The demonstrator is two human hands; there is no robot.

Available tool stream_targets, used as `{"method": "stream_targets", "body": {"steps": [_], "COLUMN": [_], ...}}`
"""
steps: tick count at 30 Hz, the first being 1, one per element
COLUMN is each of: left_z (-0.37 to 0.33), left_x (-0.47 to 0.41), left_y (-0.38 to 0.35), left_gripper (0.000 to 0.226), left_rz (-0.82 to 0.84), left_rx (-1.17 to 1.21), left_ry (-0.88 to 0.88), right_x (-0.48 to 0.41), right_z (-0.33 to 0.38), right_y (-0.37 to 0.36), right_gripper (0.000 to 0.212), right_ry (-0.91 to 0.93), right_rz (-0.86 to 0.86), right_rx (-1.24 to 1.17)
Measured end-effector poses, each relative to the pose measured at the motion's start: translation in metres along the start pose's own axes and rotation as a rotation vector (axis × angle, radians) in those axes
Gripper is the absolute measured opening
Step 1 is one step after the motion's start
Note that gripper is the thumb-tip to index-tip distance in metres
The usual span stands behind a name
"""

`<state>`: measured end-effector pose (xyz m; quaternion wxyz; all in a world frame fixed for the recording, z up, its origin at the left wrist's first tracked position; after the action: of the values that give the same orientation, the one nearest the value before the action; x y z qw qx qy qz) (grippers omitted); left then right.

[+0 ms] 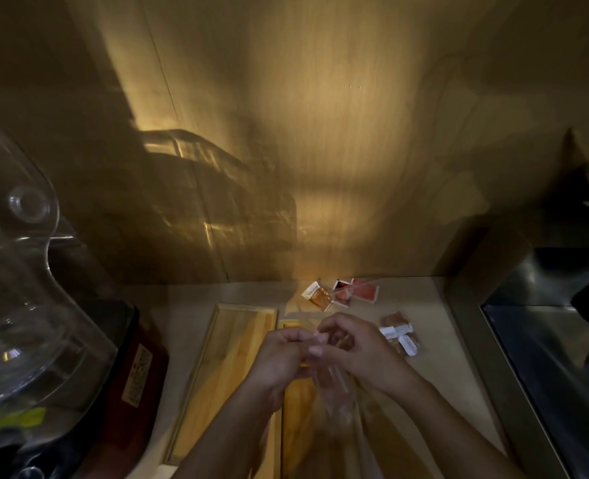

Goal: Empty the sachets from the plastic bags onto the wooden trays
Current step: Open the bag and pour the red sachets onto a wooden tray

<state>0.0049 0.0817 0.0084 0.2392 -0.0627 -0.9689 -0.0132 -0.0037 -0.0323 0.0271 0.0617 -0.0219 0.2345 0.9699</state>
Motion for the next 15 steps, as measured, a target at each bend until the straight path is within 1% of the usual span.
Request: {"method": "stream_targets", "body": {"steps": [3,7,15], "left_z": [0.001,0.000,-0.010], "left_x": [0.002,0.002,0.000], "left_y": [-0.003,-0.005,-0.006], "left_gripper": [0.020,0.018,0.028], "left_rz": [0.001,-0.008,-0.056], "left_rx": [0.041,0.045,0.041], "left_ry": [-0.020,-0.084,-0.267], "right_x": [0.007,0.009,0.017], "right_z": [0.003,0.005,-0.002], "right_y": [-0.002,0.003,0.006], "right_gripper": [0.023,0.017,0.019], "right_ry": [-0.014,-0.029,-0.077], "right_rz": [0.042,0.017,0.025], "right_rx": [0.006,0.065,0.200]}}
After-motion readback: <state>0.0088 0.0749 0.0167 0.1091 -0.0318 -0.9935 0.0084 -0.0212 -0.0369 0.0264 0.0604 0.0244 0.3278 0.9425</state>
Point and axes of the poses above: each hand's wrist, its own x-axis away from the middle knuckle, its own y-axis out of the back of the hand, z = x × y, the point moved 8 cm from there along -x, towards the middle knuckle, and after that the axes turned 13 degrees about -z, right-handed, at the moved point
